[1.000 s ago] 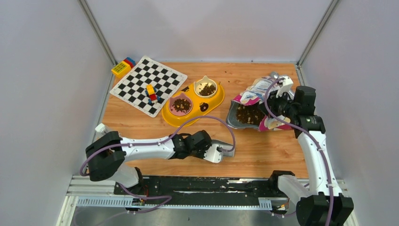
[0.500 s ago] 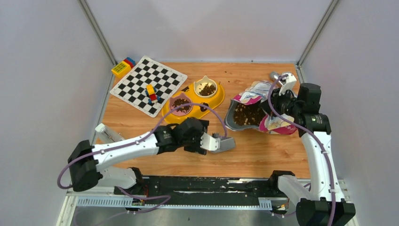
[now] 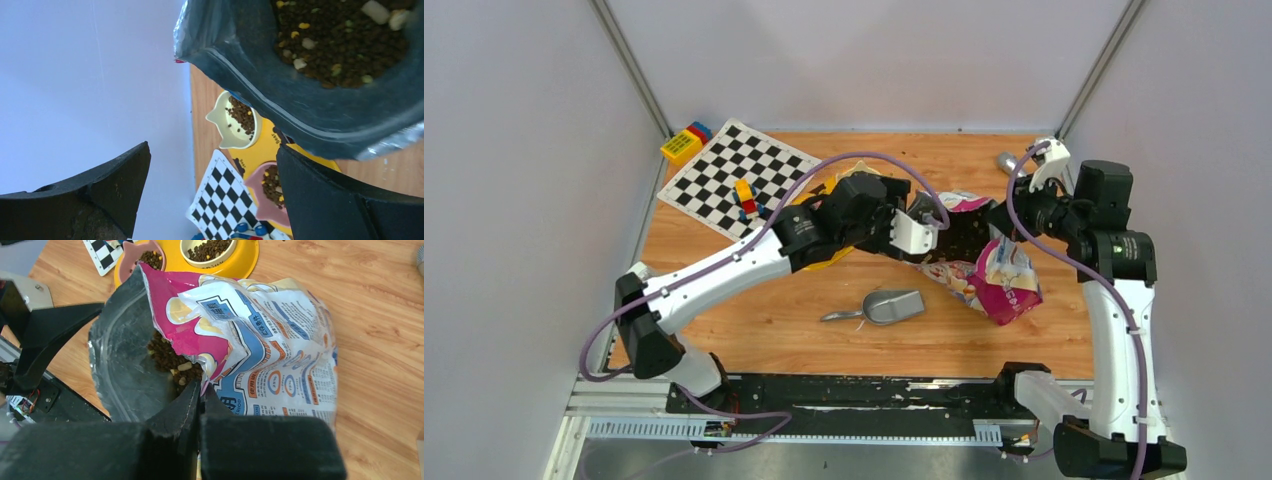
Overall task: Serve the pet food
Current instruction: Close the pet food bag at the center of the board.
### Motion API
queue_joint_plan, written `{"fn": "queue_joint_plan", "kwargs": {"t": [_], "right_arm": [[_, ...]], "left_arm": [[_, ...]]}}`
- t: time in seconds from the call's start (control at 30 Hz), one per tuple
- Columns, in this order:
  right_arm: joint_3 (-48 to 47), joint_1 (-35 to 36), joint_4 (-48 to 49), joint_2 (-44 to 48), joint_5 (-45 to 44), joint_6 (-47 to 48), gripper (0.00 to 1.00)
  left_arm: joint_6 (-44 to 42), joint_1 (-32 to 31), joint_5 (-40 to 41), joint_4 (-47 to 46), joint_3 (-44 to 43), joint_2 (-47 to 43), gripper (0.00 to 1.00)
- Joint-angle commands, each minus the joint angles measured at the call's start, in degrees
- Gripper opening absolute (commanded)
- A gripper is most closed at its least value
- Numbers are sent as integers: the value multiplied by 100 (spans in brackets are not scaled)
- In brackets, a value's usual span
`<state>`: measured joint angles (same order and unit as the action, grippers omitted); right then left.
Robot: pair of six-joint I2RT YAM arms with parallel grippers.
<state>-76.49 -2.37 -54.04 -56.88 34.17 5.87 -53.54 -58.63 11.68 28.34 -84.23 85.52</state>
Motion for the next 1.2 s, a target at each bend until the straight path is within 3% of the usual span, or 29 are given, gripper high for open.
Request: {"fn": "queue_joint_plan", "kwargs": {"t": [0.0, 0.3, 0.43, 0.73, 1.17], "right_arm": [[-1100, 53, 579, 119, 335, 293, 0], [-1070, -80, 350, -9, -928, 958, 0], [-881, -555, 353, -121, -886, 1144, 0], [-805, -789, 157, -244, -413, 1226, 0], [-559, -782, -121, -116, -227, 1279, 0]], "left_arm": [[-551, 446, -923, 683, -986, 478, 100], [-1202, 869, -3264, 2046, -3012, 1555, 100], [-1695, 874, -4356, 2901, -3596, 2037, 100], [-1992, 894, -4214, 2350, -3918, 2670, 100], [-1742, 1258, -4908, 1609, -4972, 3183, 100]]}}
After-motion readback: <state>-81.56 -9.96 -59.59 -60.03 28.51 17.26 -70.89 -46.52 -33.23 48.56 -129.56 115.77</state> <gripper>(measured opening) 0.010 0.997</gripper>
